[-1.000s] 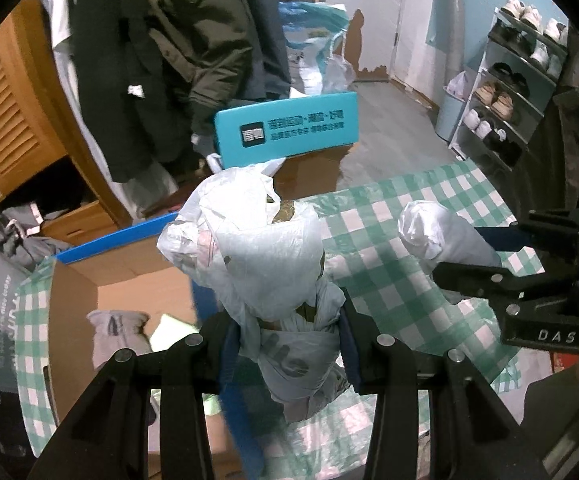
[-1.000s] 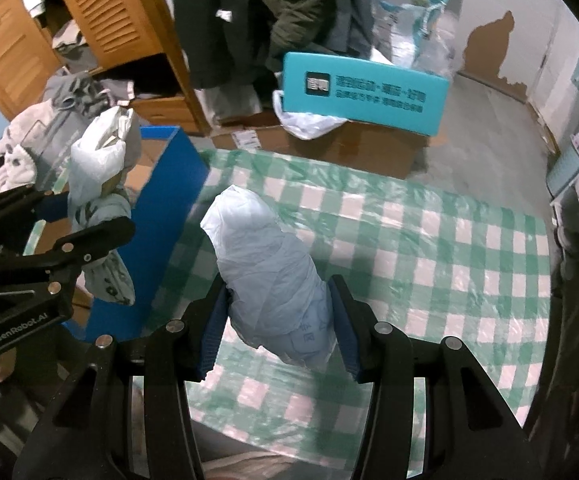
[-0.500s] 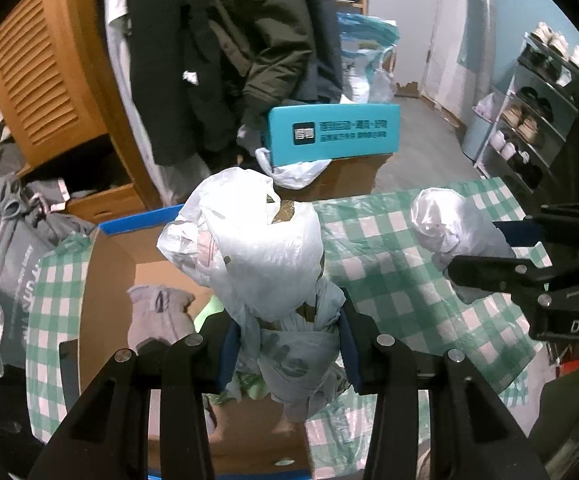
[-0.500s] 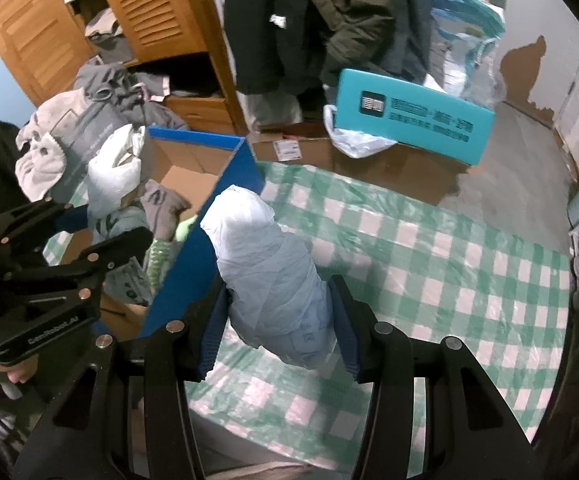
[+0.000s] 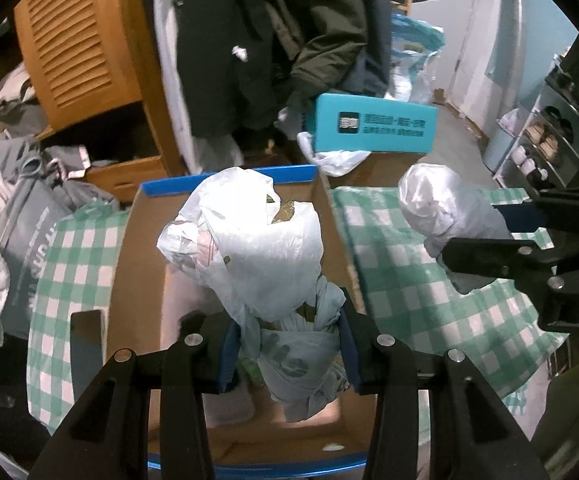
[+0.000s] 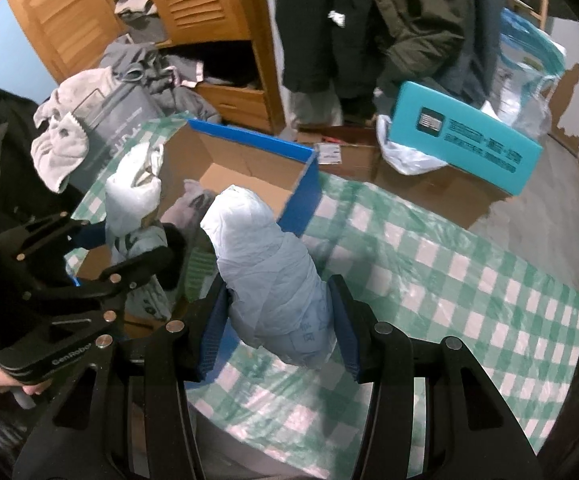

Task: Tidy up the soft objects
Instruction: 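Lift and carry the white bags with both tools over the cardboard box, then open both tools to drop the white bags into the box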

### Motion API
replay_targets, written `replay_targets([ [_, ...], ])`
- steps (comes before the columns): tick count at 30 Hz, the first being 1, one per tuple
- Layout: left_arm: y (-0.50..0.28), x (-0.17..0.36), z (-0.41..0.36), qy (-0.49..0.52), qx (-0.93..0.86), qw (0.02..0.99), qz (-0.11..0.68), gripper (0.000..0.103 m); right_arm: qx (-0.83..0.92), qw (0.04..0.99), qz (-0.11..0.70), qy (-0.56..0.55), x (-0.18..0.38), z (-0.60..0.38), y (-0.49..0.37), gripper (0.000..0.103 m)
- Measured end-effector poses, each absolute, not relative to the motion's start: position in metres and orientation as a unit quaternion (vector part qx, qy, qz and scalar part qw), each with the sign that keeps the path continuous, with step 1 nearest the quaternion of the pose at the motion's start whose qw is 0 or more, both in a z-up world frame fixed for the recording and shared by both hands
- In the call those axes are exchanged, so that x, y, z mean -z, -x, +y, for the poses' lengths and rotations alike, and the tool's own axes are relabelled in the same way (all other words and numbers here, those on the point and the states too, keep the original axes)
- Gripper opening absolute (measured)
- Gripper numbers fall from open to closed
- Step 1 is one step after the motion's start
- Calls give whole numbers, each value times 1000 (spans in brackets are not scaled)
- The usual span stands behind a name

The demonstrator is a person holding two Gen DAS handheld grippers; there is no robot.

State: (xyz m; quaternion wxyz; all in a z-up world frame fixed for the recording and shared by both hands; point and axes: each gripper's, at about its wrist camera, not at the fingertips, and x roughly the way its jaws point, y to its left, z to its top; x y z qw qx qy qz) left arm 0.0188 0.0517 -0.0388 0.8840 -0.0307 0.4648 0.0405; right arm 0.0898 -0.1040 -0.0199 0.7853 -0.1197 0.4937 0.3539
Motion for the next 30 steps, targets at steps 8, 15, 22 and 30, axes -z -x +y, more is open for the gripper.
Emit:
replay_targets([
  [8,-13,49,83,48,-63,879,471,44,-375,770,499,134,24,-60,-88,49],
  [15,-12,62,102,69,-69,869,484,44,-382,756,511,146,36,-30,-88,49],
  [22,-14,74,117,86,-84,857,500,46,-373,743,537,144,54,-15,-99,49],
  [30,-12,75,120,93,-90,853,506,57,-377,734,551,126,62,-9,-102,54],
])
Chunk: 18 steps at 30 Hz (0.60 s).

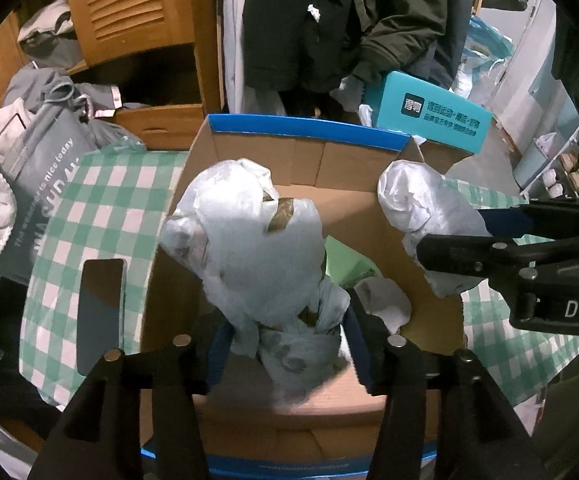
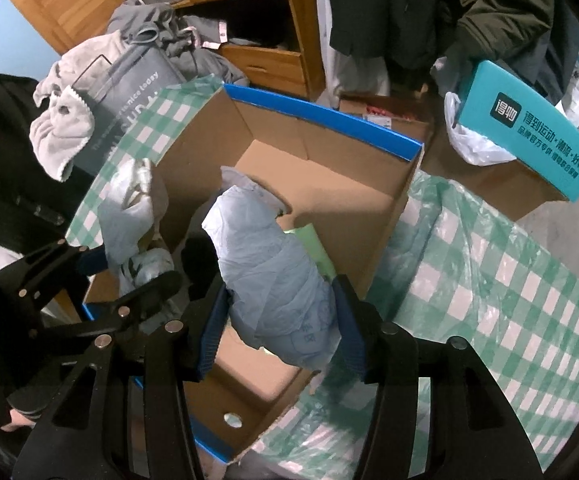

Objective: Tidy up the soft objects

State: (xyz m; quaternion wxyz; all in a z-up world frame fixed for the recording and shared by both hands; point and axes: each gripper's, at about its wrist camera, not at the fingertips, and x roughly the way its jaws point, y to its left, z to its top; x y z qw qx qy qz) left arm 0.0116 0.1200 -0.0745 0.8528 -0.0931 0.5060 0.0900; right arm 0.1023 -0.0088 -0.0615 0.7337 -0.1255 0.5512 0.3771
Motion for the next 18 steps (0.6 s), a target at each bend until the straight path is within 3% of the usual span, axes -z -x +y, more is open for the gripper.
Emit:
replay_targets([
  [3,-9,69,119,96,-90,855,502,59,-380,733,552,118,60,-11,-103,59],
  [7,-5,57,110,77,-90,867,484,71,-381,737,547,110,54,-16,-103,63],
  [18,3,35,83,33,-73,883,462,77,-361,783,489,131,23,-46,-93,68],
])
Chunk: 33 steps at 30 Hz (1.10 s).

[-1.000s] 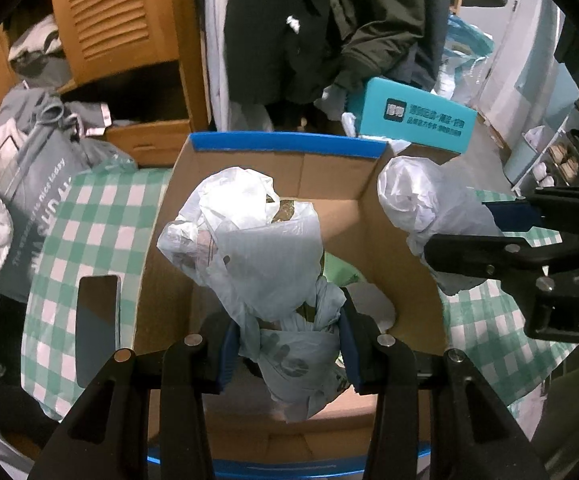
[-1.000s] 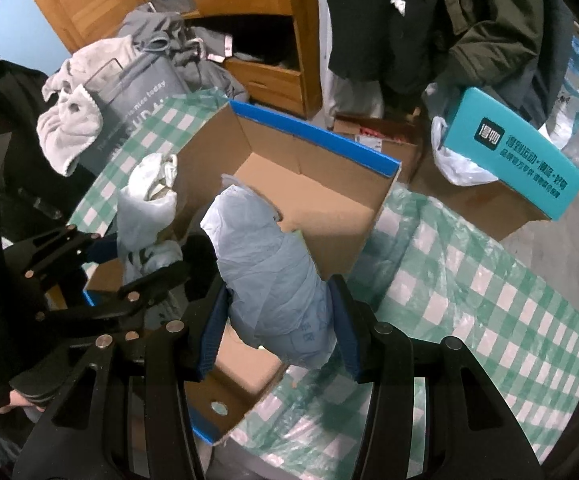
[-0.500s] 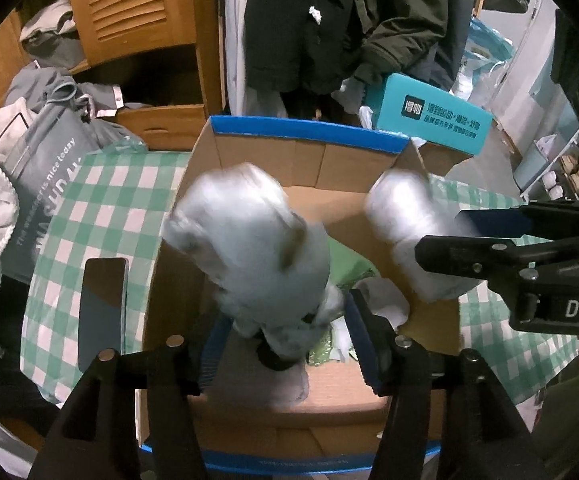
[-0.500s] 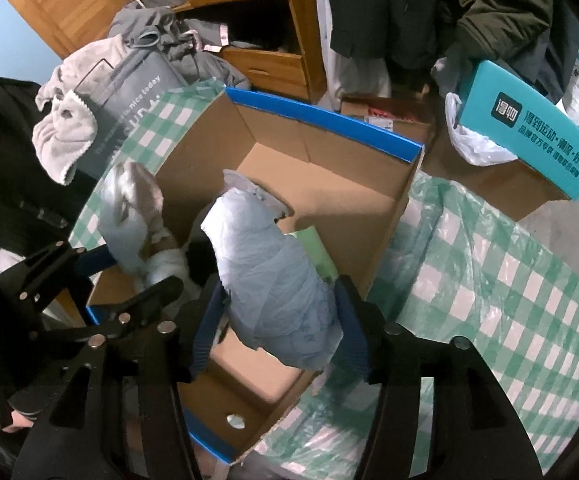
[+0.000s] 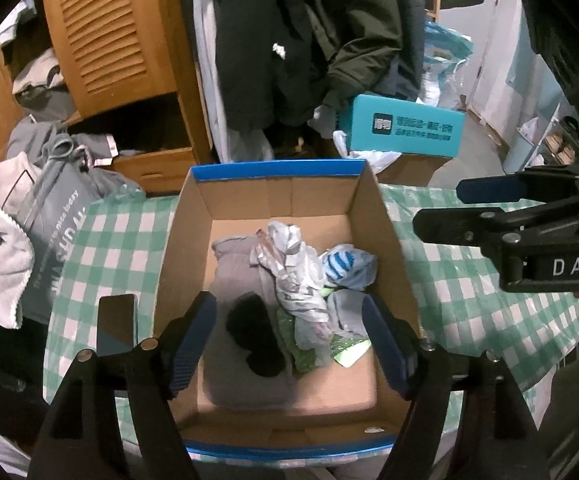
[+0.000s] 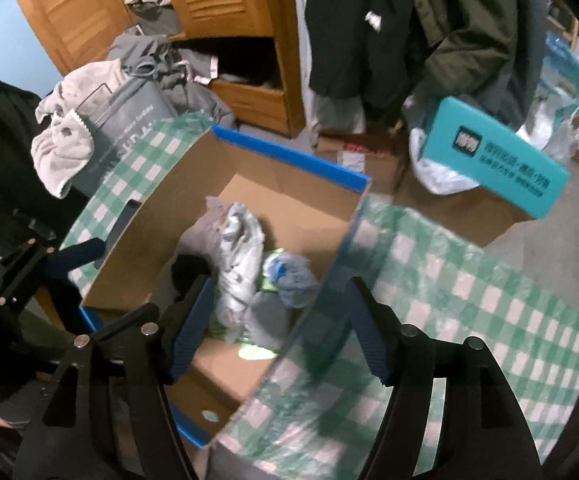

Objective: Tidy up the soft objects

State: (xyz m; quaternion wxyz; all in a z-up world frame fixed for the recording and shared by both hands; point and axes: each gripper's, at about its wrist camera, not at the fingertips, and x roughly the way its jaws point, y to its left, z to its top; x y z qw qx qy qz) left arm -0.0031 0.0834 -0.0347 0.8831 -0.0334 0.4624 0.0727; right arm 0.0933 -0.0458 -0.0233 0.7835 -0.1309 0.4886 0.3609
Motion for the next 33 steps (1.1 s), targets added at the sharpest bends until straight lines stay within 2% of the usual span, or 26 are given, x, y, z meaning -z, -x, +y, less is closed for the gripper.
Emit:
replay_targets([
  [6,7,21,74,31,-62,892,447,81,-351,797,478,116,12,-74,-91,68],
  [14,10,11,60,25,-52,898,436,81,-341,817,455,96,-8,-109,-83,69],
  [18,11,6,53,20,-50,901,430,86,-338,823,449,86,-14,-123,-80,69],
  [33,8,-2,43,23,-50,904,424,87,-328,834,434,92,-14,-145,-72,69],
])
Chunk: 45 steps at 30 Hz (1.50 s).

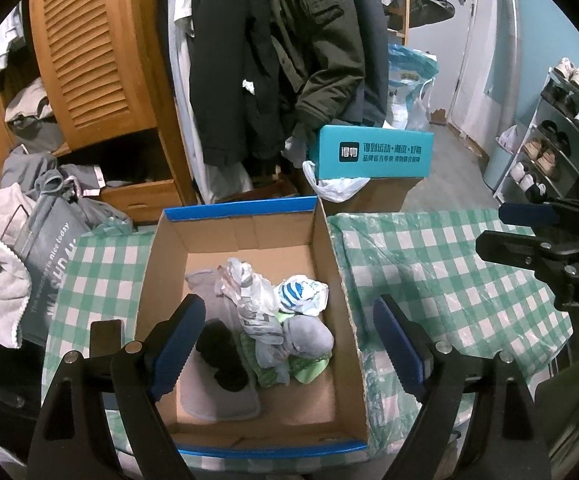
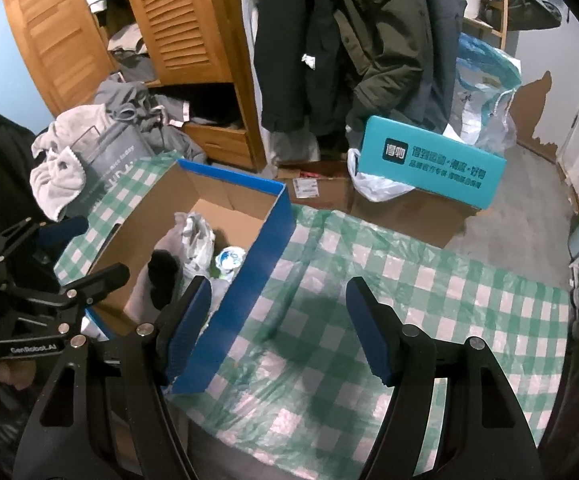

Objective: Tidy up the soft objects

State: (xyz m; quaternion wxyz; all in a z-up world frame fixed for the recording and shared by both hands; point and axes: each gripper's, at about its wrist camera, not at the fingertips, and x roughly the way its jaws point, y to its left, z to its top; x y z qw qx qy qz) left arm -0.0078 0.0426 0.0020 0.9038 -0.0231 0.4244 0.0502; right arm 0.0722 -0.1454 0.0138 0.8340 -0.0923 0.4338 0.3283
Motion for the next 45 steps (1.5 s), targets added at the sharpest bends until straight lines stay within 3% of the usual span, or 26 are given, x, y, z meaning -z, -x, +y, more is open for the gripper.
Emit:
replay_targets([
  [45,4,3,43,29,-71,902,424,87,-320,837,431,106,-11,-152,-70,69],
])
